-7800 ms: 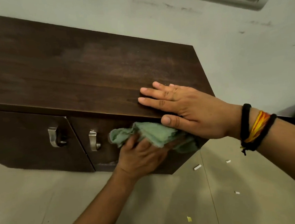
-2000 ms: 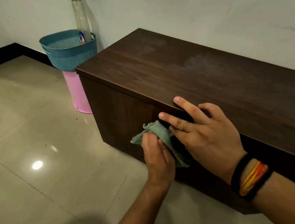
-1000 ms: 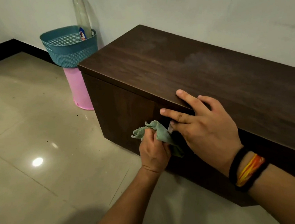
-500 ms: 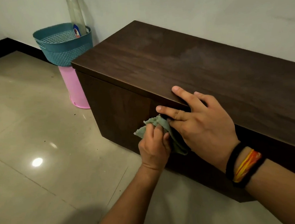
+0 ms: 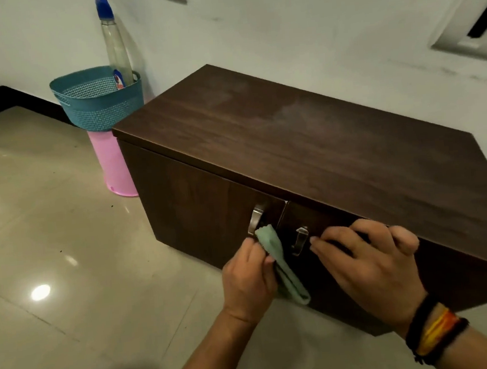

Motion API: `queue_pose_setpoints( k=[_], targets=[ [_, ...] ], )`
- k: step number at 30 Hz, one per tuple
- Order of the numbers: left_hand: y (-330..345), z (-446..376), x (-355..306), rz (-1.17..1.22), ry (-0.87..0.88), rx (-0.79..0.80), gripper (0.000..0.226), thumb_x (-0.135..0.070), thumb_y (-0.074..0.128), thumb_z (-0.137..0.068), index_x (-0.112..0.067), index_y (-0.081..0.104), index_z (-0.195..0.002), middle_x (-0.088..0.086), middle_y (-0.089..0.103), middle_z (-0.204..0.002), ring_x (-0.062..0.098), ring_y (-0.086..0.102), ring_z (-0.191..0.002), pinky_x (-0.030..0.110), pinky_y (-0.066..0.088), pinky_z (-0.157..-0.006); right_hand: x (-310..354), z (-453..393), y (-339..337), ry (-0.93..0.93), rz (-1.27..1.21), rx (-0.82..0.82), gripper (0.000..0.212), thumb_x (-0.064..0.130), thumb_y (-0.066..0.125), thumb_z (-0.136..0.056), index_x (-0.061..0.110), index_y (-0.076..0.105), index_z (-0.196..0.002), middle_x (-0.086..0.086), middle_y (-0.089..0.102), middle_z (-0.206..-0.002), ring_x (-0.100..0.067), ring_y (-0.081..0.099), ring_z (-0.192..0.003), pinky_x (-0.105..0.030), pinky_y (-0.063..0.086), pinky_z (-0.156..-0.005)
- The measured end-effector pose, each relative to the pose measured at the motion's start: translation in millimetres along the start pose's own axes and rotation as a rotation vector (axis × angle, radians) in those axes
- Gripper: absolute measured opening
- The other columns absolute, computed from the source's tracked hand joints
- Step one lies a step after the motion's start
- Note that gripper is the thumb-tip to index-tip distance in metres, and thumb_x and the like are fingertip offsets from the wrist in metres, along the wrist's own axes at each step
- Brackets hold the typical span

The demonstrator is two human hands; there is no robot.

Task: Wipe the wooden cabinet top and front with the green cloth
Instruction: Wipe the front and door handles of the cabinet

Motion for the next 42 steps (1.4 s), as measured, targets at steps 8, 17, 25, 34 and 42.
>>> queue_pose_setpoints(
  k=[8, 17, 25, 34, 42],
  targets=[
    [16, -20, -46, -0.127, 0.102, 0.016, 0.035, -0.033, 0.042, -0.105, -0.012, 0.057, -0.081, 0.002, 0.054, -0.074, 0.011, 0.043, -0.058, 0.019, 0.034, -0.052, 1, -1, 15, -0.054, 0.026, -0.025, 0.004, 0.018, 0.072, -0.083, 0.021, 0.073, -0.086, 0.007, 0.074, -0.091, -0.022, 0.047, -0.096, -0.039, 0.027, -0.075],
    [41, 23, -3, -0.135, -0.090, 0.159, 0.005, -0.018, 0.044, -0.096, -0.019, 0.048, -0.096, -0.001, 0.049, -0.083, 0.009, 0.037, -0.056, 0.029, 0.043, -0.041, 8, -5, 13, -0.112, 0.064, -0.022, 0.024, 0.027, 0.057, -0.101, 0.021, 0.079, -0.096, 0.012, 0.071, -0.084, -0.020, 0.046, -0.095, -0.037, 0.028, -0.077],
    [38, -4, -31, -0.134, -0.123, 0.092, 0.032, -0.035, 0.028, -0.108, -0.016, 0.047, -0.091, 0.004, 0.055, -0.085, 0.012, 0.045, -0.057, 0.023, 0.040, -0.043, 8, -3, 16, -0.141, 0.049, -0.004, 0.019, 0.017, 0.059, -0.096, 0.017, 0.078, -0.095, 0.007, 0.073, -0.087, -0.024, 0.047, -0.098, -0.038, 0.027, -0.077],
    [36, 1, -29, 0.003, -0.213, 0.071, 0.013, -0.019, 0.044, -0.095, -0.015, 0.053, -0.087, -0.003, 0.051, -0.086, 0.010, 0.045, -0.060, 0.023, 0.043, -0.047, 6, -3, 21, -0.133, 0.006, -0.012, 0.021, 0.016, 0.053, -0.100, 0.014, 0.072, -0.108, 0.006, 0.075, -0.090, -0.025, 0.047, -0.100, -0.039, 0.029, -0.076],
    [51, 23, -5, 0.003, -0.147, 0.091, 0.014, -0.014, 0.049, -0.092, -0.014, 0.058, -0.103, 0.008, 0.059, -0.092, 0.018, 0.057, -0.065, 0.033, 0.053, -0.050, 10, 2, 21, -0.165, 0.008, 0.016, 0.033, 0.019, 0.047, -0.104, 0.018, 0.079, -0.101, 0.009, 0.075, -0.090, -0.022, 0.048, -0.099, -0.037, 0.030, -0.077]
  ],
)
Point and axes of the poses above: each hand's wrist, its own z-axis away from the middle knuckle, its own y-axis out of the palm, x = y × z, the point moved 7 cm from there along -z, towards the middle knuckle
